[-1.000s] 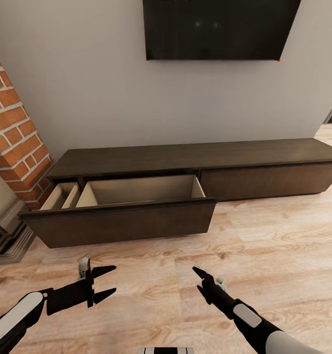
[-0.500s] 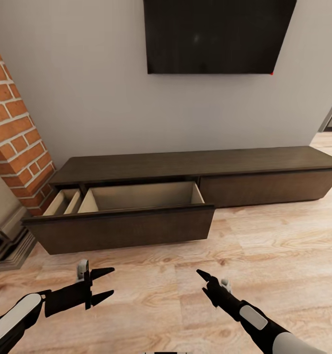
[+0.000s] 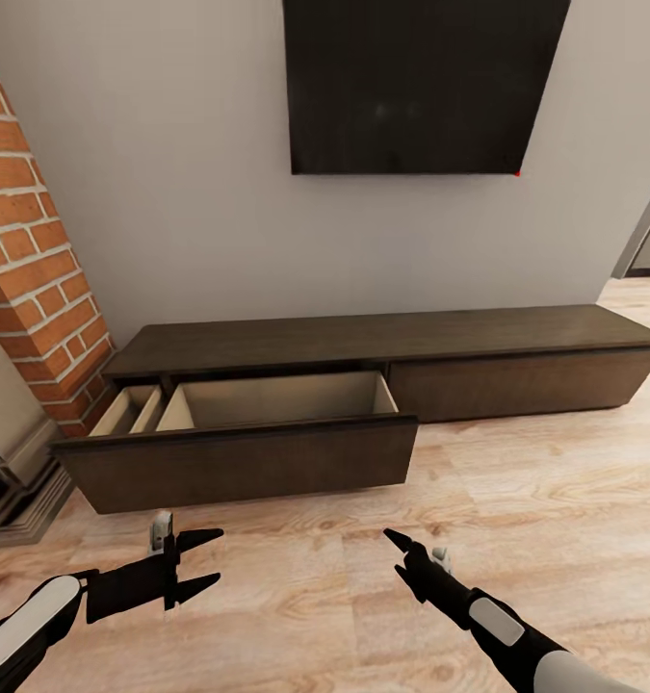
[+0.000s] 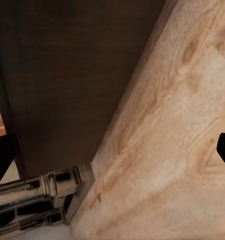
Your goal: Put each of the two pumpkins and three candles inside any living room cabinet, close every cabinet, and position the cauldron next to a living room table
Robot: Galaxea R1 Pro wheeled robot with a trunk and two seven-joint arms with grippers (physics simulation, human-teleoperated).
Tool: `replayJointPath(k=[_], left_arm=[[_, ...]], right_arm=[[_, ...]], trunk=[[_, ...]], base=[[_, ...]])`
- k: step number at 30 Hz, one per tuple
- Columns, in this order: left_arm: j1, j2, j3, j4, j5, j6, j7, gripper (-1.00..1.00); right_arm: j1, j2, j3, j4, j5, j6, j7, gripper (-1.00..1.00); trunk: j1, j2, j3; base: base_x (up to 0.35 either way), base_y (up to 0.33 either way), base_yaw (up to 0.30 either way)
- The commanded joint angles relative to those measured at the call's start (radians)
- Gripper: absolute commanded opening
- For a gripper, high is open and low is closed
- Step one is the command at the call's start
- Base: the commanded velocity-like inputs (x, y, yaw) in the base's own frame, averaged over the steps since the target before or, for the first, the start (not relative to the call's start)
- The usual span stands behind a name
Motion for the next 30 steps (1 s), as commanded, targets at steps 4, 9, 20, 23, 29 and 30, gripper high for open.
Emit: replayJointPath(k=[4, 9, 20, 23, 29, 30], left_arm=[[-0.002, 0.002, -0.003, 0.001, -0.003, 0.000, -0.008, 1.00], [-0.002, 0.001, -0.002, 0.001, -0.002, 0.000, -0.008, 1.00], [-0.002, 0.001, -0.003, 0.001, -0.003, 0.000, -0.007, 1.00], [-0.002, 0.001, -0.003, 0.001, -0.003, 0.000, 0.003, 1.00], [-0.003, -0.003, 0.001, -0.005, -0.002, -0.001, 0.159, 1.00], [-0.003, -0.003, 0.002, -0.007, -0.002, -0.001, 0.184, 1.00]], right_arm=[[0.000, 0.000, 0.005, 0.005, -0.011, 0.002, 0.008, 1.00], [0.000, 0.000, 0.005, 0.027, -0.010, 0.001, 0.010, 1.00], [-0.001, -0.001, 0.009, 0.031, -0.004, -0.060, 0.011, 1.00], [-0.001, -0.001, 0.011, 0.031, -0.004, -0.060, 0.000, 1.00], [-0.001, 0.000, 0.027, 0.043, 0.040, -0.044, -0.068, 1.00], [-0.001, 0.000, 0.029, 0.045, 0.052, -0.037, -0.088, 1.00]], trunk=[[-0.002, 0.001, 0.015], [-0.004, 0.002, 0.034], [-0.009, 0.004, 0.077], [-0.011, 0.005, 0.088], [-0.013, 0.006, 0.111], [-0.014, 0.007, 0.115]], base=[[0.000, 0.000, 0.000], [0.000, 0.000, 0.000], [0.000, 0.000, 0.000], [0.000, 0.000, 0.000], [0.000, 0.000, 0.000], [0.000, 0.000, 0.000]])
